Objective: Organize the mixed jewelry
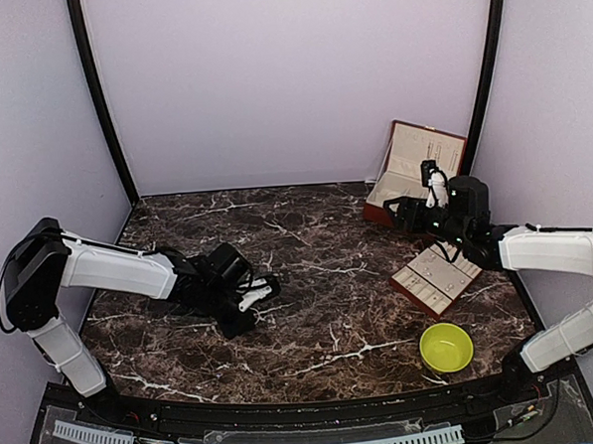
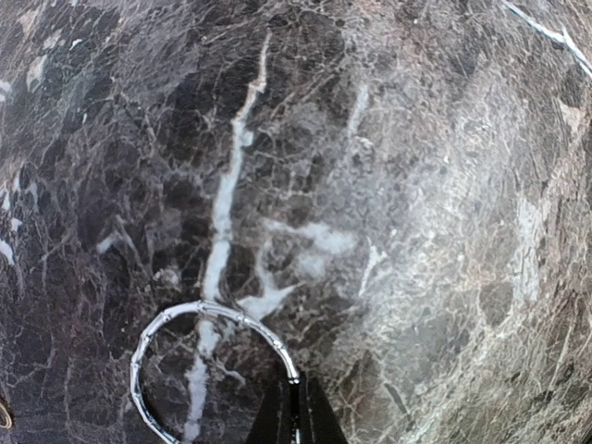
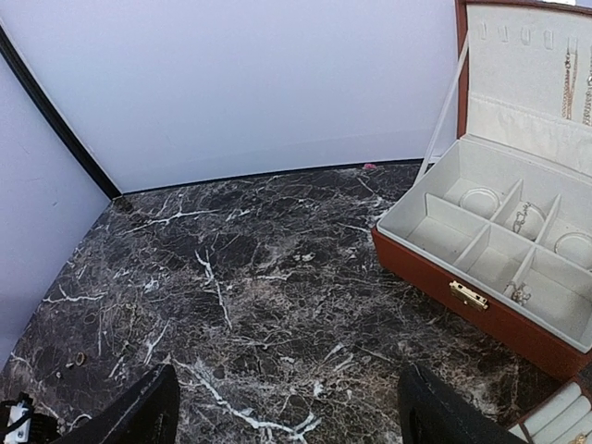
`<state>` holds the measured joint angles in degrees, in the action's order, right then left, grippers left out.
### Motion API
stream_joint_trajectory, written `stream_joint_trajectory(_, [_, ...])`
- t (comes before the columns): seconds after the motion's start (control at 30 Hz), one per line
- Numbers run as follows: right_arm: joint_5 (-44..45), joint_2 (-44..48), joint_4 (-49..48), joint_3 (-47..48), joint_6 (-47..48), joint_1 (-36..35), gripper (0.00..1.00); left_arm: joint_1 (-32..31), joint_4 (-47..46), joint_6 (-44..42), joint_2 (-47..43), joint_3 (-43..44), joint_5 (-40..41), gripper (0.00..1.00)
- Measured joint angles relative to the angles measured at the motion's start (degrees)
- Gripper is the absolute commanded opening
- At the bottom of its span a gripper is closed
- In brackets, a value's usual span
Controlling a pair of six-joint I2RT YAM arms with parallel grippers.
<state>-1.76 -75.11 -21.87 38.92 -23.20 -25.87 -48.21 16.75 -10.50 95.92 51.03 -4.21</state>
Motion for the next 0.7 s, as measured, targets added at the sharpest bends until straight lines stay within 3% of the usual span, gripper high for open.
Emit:
stream_joint_trajectory(0.43, [-4.9, -3.5, 1.0, -0.3, -1.2, -1.1, 0.80, -0.5, -0.2, -1.1, -2.8, 0.0, -2.2, 0.00])
stream_joint_trajectory(0.7, [-5.7, -9.5, 8.2, 5.7, -4.6, -6.4, 0.74, -2.0, 0.2, -3.7, -2.3, 7.1, -2.6, 0.00])
